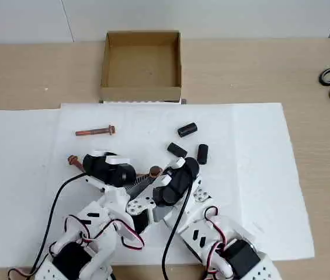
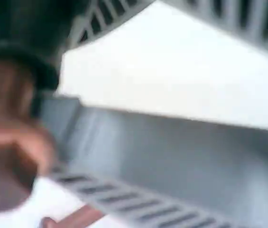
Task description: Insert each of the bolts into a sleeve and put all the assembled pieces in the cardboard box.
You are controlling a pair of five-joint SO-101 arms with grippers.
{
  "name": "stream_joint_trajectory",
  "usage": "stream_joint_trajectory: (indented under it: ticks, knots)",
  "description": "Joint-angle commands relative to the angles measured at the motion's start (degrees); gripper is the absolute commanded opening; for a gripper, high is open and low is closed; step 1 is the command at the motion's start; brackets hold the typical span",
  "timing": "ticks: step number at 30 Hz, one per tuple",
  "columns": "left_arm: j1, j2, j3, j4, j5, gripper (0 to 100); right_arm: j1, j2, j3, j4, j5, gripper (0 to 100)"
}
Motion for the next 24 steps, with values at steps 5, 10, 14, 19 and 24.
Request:
stream_joint_trajectory:
  ticks: [5, 10, 14, 19, 24]
  knots:
    - [-3.08, 0.35, 0.92, 2.64, -7.82, 27, 0.22, -0.57, -3.96, -0.48, -0.53, 0.2]
    - [-12.31, 0.35, 0.92, 2.64, -17.05, 27, 0.22, -0.57, -3.96, -0.48, -0.44, 0.2]
    - [-15.12, 0.26, 0.66, 2.73, -19.34, 27, 0.22, -0.57, -3.87, -0.48, -0.44, 0.2]
    - [-15.12, 0.44, -3.12, 2.81, -15.3, 27, 0.31, -0.57, -2.64, -0.48, -0.44, 0.2]
    - [-15.38, 0.44, -11.65, 4.84, -9.85, 27, 6.02, -0.57, -2.11, -0.84, -0.44, 0.2]
